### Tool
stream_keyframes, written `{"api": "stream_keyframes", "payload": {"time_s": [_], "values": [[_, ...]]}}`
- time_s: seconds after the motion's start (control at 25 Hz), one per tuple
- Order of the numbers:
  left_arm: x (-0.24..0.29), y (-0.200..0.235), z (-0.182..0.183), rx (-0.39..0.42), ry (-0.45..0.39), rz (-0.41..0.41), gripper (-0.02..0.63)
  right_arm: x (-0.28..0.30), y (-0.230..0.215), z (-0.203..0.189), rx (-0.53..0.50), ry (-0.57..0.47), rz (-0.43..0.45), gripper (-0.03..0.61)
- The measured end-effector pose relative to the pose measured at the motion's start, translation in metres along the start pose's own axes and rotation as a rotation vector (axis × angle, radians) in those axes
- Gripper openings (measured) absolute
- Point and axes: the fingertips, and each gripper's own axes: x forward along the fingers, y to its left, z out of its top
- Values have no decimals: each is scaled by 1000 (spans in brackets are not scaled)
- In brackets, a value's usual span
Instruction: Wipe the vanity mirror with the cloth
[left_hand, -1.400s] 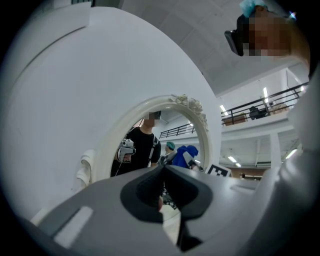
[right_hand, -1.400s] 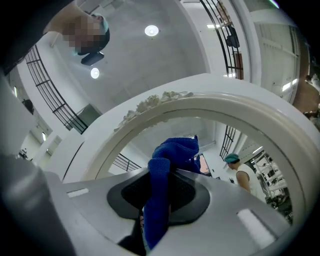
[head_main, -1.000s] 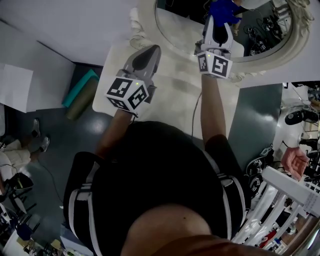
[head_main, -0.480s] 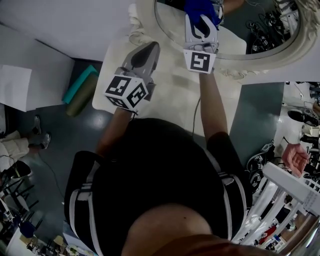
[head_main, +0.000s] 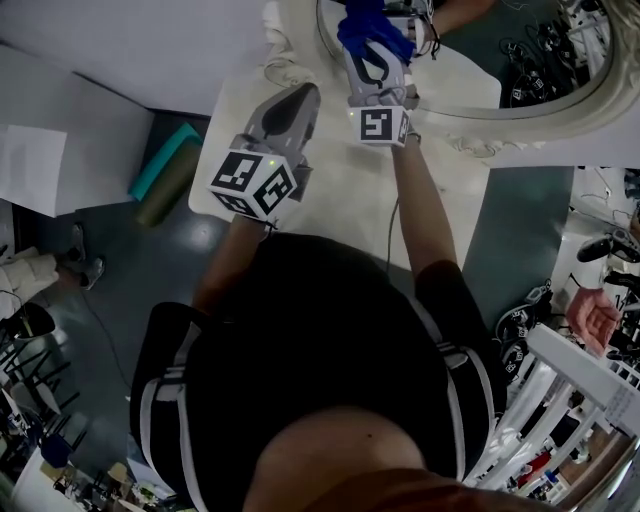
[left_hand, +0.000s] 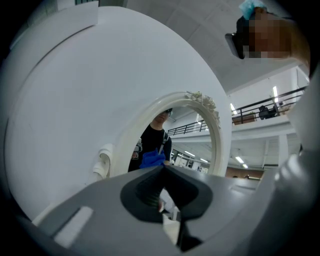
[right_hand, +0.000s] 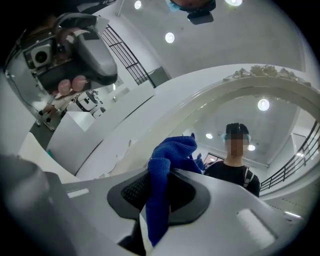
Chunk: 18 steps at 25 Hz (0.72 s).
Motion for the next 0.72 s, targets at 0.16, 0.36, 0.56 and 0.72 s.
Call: {"api": "stream_keyframes", "payload": {"time_s": [0.16,0.36,0.56,0.72], "values": [[-6,0,-2,-2,4,4,11,-5,41,-37,-1,64,112,77],[-14,8,-4,-10,8,22,11,-12,70,-75,87,125,177,77],[-21,14,-3,-14,12,29,11,-9,72,-71,97,137,181,77],[-19,11,-10,-18,16,15,11,-9,71,-71,89,146,174,77]]}}
